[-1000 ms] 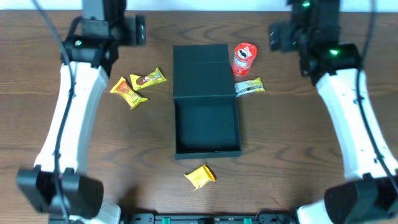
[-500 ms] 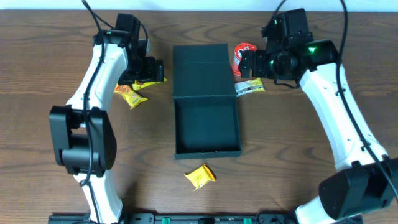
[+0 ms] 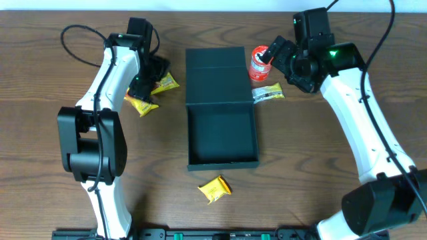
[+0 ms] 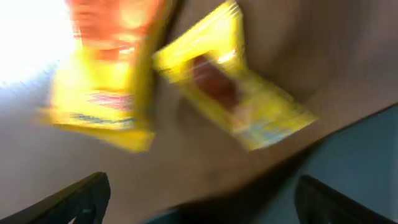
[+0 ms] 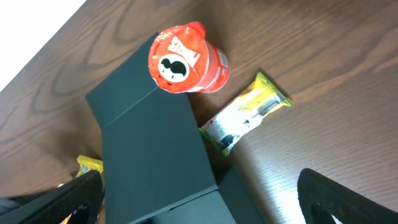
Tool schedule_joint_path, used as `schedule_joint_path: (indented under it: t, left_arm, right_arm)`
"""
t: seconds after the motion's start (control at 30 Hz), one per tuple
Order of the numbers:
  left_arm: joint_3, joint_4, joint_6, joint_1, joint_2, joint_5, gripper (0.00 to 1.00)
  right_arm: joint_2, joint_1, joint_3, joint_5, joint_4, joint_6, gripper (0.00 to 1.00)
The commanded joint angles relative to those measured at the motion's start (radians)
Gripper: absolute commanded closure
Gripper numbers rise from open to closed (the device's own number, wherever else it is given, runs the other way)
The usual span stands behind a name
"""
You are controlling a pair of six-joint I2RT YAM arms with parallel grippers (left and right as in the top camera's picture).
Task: Pack container
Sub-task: 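Reach the left gripper to the two yellow candy packets and grasp one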
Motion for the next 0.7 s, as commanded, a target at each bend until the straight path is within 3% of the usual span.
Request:
schedule_joint_path:
  t: [0.0,0.13,0.33,0.57,0.67]
  left_arm:
    - [0.011,0.087,-0.292,-0.004,0.014,-0.029,0.05]
    - [0.011,0.148,-0.438,-0.003,0.02,-0.087,0.05]
    - [0.011,0.129,-0.564,-0.005,0.032,-0.069,0.05]
    - [0.011,0.097,-0.579,-0.005,0.099,-0.033,0.04]
    - [0.011,0.099,-0.581,-0.005,0.129,-0.026,0.0]
  right_arm:
    - [0.011,0.01,0.006,0.024,-0.023,0.026,0.01]
    - [0.011,0.01,-0.001,0.031,-0.053,0.025,0.01]
    - [0.011,0.01,-0.01,0.031,-0.056,0.015,0.01]
    - [0.011,0.01,-0.01,0.031,-0.08,0.015,0.01]
    - [0.012,0.01,-0.01,0.031,-0.106,0.015,0.01]
